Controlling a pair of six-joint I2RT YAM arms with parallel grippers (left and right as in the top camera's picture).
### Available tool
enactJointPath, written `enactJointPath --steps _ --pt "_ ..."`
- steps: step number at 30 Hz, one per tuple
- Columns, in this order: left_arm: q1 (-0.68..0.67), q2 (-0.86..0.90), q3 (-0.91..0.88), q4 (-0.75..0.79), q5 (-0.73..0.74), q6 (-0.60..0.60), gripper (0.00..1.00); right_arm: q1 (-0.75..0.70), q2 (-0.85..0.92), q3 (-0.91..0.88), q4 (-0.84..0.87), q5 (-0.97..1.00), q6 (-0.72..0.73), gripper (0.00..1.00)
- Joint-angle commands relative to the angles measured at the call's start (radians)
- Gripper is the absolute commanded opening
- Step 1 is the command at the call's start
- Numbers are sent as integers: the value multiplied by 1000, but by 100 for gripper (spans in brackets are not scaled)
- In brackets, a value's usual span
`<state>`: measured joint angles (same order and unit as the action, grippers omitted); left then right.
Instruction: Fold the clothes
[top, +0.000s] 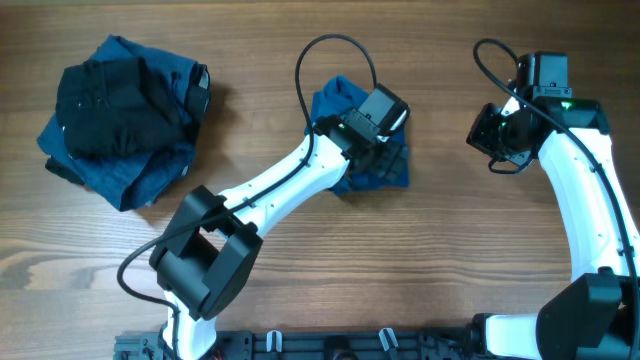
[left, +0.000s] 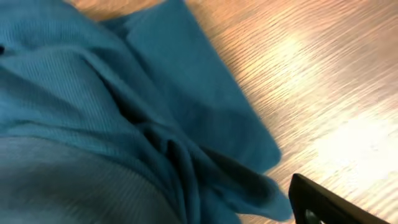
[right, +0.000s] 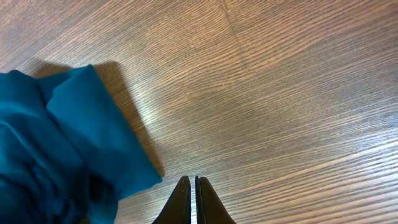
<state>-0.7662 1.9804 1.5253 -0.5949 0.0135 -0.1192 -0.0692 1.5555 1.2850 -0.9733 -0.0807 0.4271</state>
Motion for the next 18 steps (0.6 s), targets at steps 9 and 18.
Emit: enactJointPath --steps 9,18 --pt "0 -9 256 -160 30 -18 95 -2 -24 5 13 -61 -53 5" --pt "228 -227 436 -545 -187 -132 99 140 -5 -4 214 -654 -399 4"
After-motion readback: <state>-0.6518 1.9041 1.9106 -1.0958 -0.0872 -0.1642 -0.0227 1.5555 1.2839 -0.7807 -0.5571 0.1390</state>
